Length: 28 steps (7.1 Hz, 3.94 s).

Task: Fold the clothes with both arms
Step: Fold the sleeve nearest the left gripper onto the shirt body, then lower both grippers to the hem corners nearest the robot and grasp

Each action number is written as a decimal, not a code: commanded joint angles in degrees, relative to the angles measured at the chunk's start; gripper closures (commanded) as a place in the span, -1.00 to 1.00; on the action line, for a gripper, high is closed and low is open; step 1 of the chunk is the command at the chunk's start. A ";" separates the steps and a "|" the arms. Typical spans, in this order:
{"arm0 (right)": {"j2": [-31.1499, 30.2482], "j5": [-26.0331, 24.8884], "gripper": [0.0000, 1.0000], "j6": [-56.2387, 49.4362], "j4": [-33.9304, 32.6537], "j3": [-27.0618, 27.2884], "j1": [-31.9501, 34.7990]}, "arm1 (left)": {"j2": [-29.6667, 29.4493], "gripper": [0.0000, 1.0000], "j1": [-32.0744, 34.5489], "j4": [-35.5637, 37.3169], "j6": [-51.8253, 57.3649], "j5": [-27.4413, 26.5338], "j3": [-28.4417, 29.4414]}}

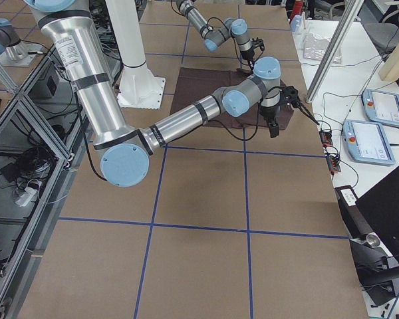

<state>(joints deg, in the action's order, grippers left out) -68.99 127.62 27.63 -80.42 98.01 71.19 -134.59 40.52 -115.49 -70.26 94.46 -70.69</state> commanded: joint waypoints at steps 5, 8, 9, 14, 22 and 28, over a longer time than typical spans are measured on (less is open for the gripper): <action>0.09 -4.53 -1.00 14.93 0.09 3.74 -5.59 | 1.58 -1.00 -0.36 0.44 7.85 2.38 -6.18; -5.33 -18.14 -1.00 41.11 0.00 17.32 -23.48 | 13.00 -1.00 -1.75 -0.17 7.16 3.63 -22.87; -9.28 -24.37 -1.00 48.50 0.00 23.48 -32.08 | 16.51 -1.00 -6.20 -0.43 2.37 2.41 -25.61; -17.14 -50.79 -1.00 69.05 0.00 31.80 -61.24 | 34.36 -0.99 -25.98 -1.14 -14.79 -7.41 -42.33; -17.49 -51.16 -1.00 69.05 0.00 31.45 -61.52 | 41.25 -0.25 -33.14 -0.79 -19.74 -7.62 -44.80; -17.32 -51.68 -1.00 69.22 0.00 31.36 -62.39 | 41.07 1.00 -33.05 1.65 -19.82 -7.62 -48.74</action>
<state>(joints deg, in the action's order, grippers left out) -86.45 76.34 96.72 -80.42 129.39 9.42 -93.40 7.46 -115.62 -90.05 86.84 -117.34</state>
